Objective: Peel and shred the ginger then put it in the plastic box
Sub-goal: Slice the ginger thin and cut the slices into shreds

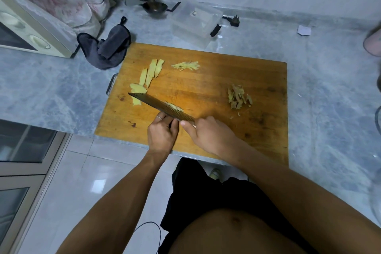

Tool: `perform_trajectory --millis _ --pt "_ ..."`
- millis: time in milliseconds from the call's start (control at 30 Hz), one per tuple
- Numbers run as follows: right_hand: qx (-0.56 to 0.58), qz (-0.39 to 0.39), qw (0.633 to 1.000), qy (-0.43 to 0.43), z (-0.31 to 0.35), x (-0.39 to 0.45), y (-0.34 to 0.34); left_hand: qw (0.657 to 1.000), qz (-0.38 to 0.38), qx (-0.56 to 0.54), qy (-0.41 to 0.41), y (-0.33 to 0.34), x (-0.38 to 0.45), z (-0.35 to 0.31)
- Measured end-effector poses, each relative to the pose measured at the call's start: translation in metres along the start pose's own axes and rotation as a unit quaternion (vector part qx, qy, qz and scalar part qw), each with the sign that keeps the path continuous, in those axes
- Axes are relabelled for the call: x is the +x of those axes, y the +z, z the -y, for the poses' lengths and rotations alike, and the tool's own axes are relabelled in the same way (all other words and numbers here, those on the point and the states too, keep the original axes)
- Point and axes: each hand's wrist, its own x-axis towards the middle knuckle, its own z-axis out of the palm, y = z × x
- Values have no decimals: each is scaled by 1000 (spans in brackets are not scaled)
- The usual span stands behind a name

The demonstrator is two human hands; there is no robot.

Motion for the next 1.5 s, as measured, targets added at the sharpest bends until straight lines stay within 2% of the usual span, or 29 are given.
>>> perform_trajectory --millis 600,867,1234,1501 --pt "4 25 999 32 -3 3 -5 1000 -10 -15 -9 1 1 -2" --pt "-13 13 1000 16 0 6 -2 1000 2 -5 -7 1 0 4" --pt "20 39 999 28 -7 -4 -13 1000 -9 -18 -11 2 1 2" --pt "12 22 999 46 -1 1 -3 1000 -11 -18 -11 0 1 -2"
